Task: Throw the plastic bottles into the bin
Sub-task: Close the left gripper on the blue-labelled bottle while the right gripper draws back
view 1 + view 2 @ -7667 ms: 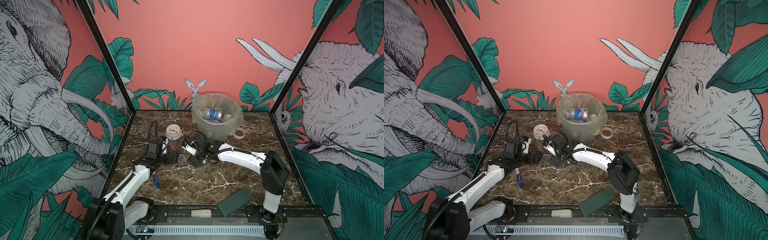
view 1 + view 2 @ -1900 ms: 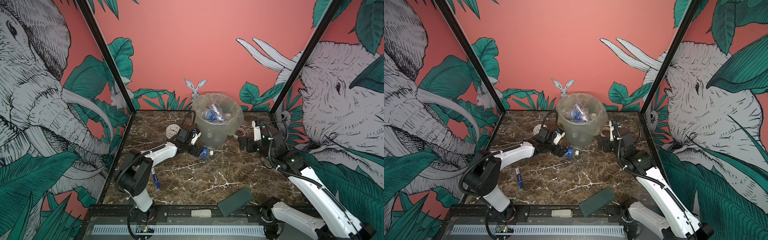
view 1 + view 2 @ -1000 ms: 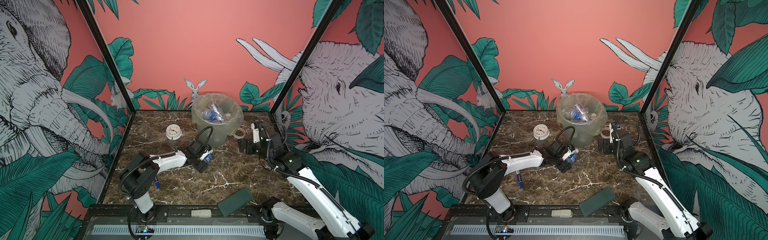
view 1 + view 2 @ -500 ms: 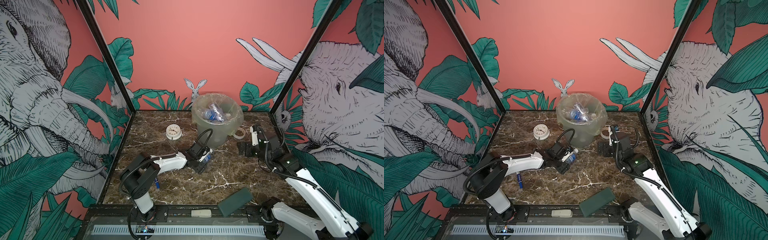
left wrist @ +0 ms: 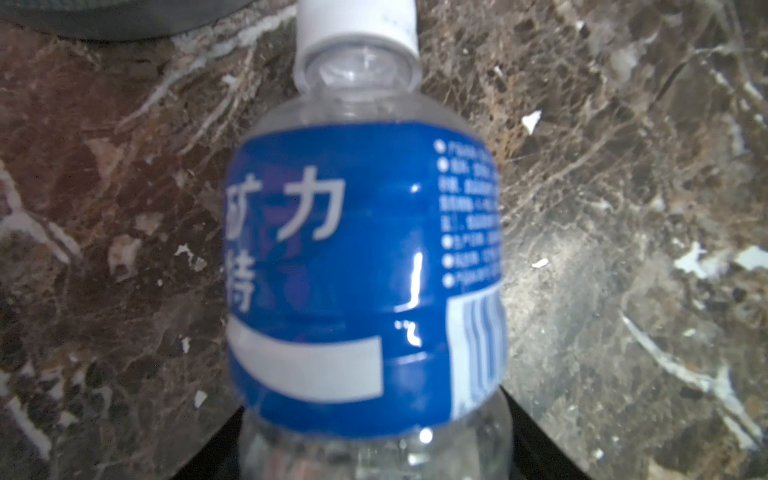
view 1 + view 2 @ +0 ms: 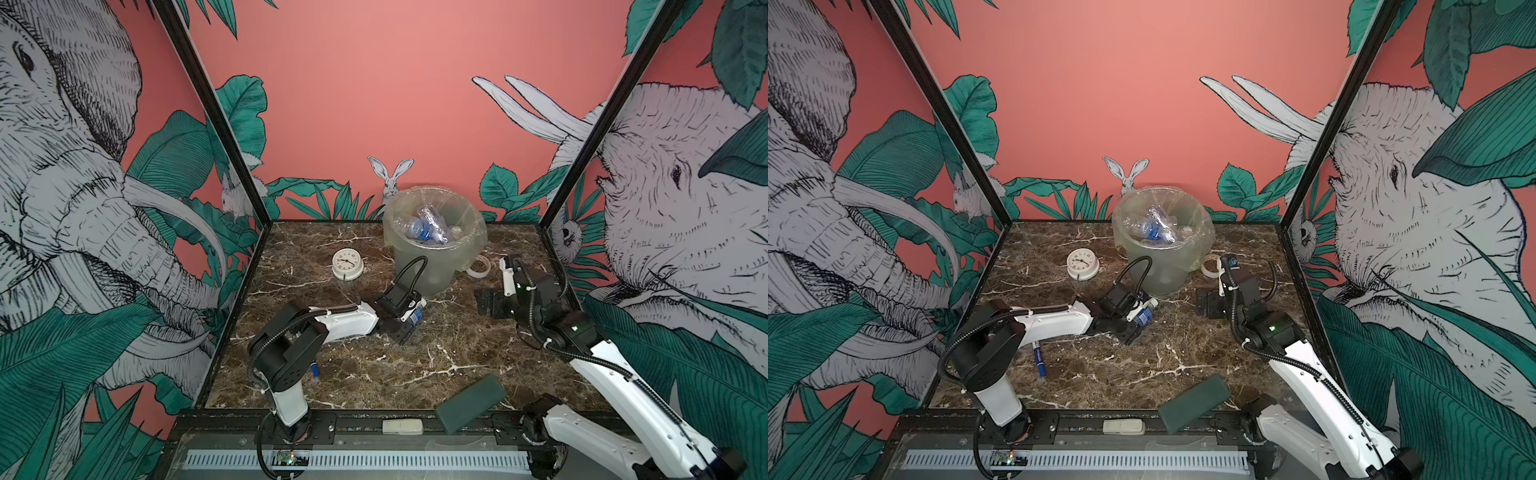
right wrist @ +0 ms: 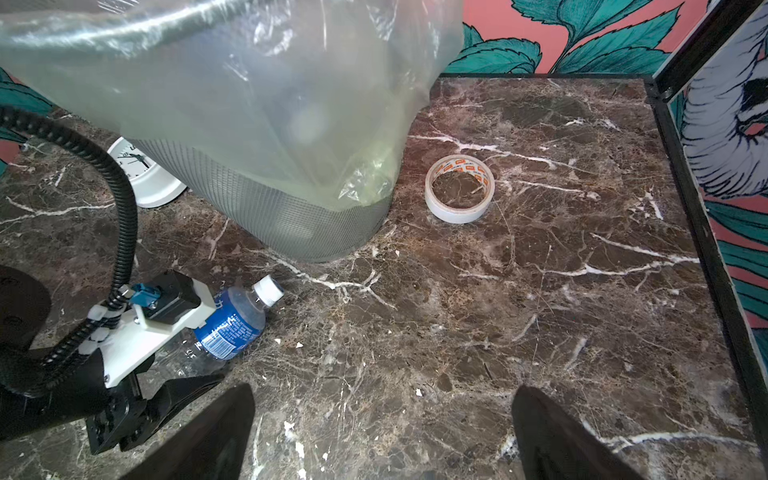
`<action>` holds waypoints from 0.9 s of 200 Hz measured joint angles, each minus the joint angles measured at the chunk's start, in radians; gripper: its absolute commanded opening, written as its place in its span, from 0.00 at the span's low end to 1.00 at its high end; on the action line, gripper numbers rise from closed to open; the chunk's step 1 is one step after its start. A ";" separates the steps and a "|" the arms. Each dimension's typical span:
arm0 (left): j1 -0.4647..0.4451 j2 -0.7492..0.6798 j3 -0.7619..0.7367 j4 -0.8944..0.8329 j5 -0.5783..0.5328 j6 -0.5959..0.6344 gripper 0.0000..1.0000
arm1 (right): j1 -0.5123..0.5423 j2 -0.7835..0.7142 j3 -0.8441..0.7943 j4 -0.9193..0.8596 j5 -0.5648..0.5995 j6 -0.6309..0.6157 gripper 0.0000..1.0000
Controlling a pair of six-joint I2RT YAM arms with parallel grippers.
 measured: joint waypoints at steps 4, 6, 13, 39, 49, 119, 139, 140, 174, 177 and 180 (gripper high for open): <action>0.000 0.000 0.000 0.002 0.000 -0.001 0.64 | 0.000 0.000 -0.001 0.000 0.000 0.000 0.99; 0.000 0.000 0.000 0.003 0.000 -0.002 0.63 | -0.001 -0.001 -0.001 0.000 0.000 0.000 0.99; 0.000 0.000 -0.001 0.008 0.000 -0.003 0.61 | -0.001 -0.002 -0.003 0.000 0.000 0.000 0.99; 0.000 -0.005 -0.014 0.028 0.000 -0.008 0.55 | -0.001 -0.003 -0.017 0.003 -0.001 0.000 0.99; 0.000 -0.009 -0.022 0.035 0.000 -0.009 0.53 | -0.002 -0.003 -0.023 0.003 -0.001 0.000 0.99; 0.000 -0.109 -0.137 0.079 -0.001 -0.021 0.47 | -0.007 0.000 -0.069 0.018 -0.005 0.000 0.99; 0.000 -0.166 -0.181 0.102 -0.004 -0.027 0.47 | -0.007 0.000 -0.074 0.024 -0.006 0.000 0.99; 0.000 -0.168 -0.183 0.103 -0.004 -0.028 0.47 | -0.007 0.000 -0.074 0.024 -0.007 0.000 0.99; 0.000 -0.282 -0.261 0.152 -0.008 -0.044 0.47 | -0.009 0.000 -0.083 0.034 -0.009 0.000 0.99; 0.000 -0.291 -0.268 0.156 -0.008 -0.045 0.47 | -0.009 0.000 -0.084 0.034 -0.010 0.000 0.99; 0.000 -0.302 -0.275 0.161 -0.008 -0.047 0.47 | -0.010 0.000 -0.085 0.034 -0.010 0.000 0.99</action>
